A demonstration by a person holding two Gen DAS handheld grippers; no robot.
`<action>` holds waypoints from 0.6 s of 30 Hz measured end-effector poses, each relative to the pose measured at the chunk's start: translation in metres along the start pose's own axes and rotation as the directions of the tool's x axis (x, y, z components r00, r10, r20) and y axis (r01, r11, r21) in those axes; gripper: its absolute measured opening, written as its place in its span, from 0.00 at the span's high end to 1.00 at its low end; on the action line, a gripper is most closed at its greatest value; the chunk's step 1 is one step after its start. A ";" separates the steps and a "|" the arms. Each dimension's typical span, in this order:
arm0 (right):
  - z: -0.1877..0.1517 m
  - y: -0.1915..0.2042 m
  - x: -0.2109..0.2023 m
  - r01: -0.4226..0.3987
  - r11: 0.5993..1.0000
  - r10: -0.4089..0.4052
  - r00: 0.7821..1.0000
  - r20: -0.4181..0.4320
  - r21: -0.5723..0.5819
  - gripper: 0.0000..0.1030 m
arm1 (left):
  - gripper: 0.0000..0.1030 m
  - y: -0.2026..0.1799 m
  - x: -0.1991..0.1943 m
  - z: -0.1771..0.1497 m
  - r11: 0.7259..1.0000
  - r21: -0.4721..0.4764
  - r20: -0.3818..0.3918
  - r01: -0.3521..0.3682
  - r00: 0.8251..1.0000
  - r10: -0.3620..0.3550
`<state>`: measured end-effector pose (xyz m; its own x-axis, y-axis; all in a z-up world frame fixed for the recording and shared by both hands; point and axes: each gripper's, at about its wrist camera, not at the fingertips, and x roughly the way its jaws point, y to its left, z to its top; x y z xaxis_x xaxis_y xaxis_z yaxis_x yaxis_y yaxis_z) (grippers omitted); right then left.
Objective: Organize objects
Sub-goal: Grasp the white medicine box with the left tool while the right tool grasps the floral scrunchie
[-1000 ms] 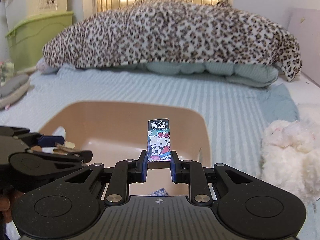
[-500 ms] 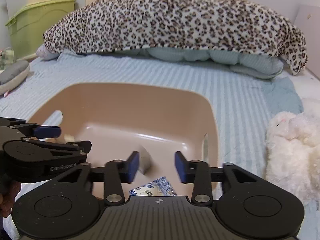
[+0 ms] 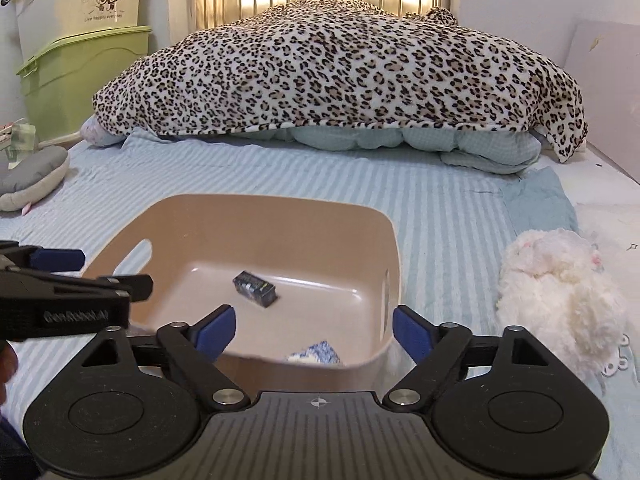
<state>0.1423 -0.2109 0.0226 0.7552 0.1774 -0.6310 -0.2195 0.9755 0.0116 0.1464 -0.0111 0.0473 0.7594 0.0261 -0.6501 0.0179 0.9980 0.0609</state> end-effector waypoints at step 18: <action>-0.050 0.018 -0.005 -0.014 1.000 0.014 0.993 -0.121 0.003 0.10 | 0.24 0.020 0.007 -0.078 0.999 0.028 -0.184 -0.028 0.982 0.032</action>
<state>0.1042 -0.2010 -0.0126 0.6717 0.1741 -0.7201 -0.2282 0.9733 0.0224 0.1014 0.0136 -0.0157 0.6269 0.0687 -0.7761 0.0150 0.9949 0.1001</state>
